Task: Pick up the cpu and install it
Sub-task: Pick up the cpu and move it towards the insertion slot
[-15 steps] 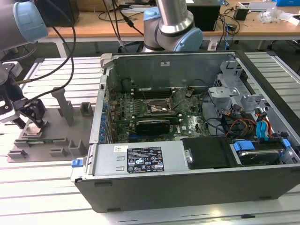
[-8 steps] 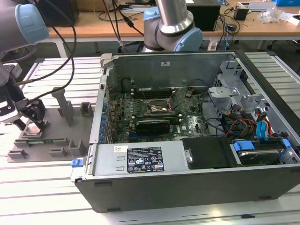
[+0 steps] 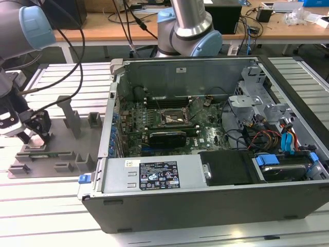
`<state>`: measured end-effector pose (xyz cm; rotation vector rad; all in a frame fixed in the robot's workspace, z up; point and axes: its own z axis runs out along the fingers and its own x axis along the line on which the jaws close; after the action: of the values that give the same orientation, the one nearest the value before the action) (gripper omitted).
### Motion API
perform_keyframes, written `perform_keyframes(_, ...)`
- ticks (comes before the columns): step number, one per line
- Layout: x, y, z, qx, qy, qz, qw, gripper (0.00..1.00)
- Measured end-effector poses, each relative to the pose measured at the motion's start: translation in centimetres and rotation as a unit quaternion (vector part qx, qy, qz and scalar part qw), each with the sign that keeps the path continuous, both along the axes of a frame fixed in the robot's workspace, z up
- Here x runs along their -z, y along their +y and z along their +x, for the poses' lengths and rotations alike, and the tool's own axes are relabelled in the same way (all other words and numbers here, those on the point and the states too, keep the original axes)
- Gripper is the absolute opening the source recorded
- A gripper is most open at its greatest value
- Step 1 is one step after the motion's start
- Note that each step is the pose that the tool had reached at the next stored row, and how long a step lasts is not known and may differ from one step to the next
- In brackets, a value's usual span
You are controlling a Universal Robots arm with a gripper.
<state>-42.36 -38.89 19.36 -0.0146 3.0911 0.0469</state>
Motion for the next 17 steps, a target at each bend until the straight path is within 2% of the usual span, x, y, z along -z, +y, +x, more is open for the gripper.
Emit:
perform_keyframes(5,0.59,-0.01,0.01,0.000,0.0000,0.0000,1.0000,0.60)
perform_keyframes(17,0.65,-0.01,0.01,0.000,0.0000,0.0000,1.0000,0.60)
